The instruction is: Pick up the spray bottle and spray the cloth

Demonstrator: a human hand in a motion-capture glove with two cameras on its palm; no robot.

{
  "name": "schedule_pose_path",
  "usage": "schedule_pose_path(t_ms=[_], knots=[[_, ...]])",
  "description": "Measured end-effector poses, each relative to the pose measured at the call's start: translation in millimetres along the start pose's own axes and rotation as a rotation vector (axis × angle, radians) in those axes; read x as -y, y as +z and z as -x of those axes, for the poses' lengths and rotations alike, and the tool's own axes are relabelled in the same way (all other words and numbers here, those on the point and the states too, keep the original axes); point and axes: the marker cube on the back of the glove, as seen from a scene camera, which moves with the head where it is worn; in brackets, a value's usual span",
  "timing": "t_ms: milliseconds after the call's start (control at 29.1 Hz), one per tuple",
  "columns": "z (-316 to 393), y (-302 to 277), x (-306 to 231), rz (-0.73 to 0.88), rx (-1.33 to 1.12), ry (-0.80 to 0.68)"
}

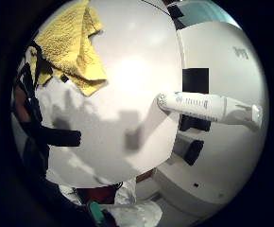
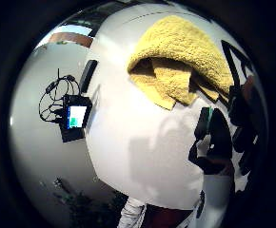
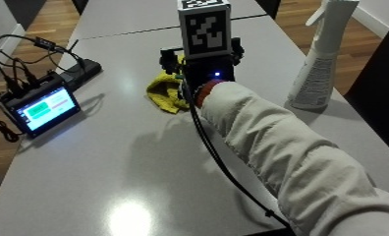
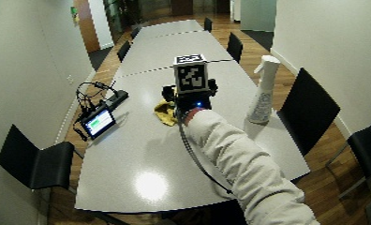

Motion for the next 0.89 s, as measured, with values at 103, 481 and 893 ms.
schedule_pose_path(t_ms=[103,481,893], knots=[[1,-1,-1,-0.005,-0.003,-0.002],[7,-3,-2,-0.005,-0.012,-0.016],[-24,-34,-93,-0.214,0.801,-0.265]])
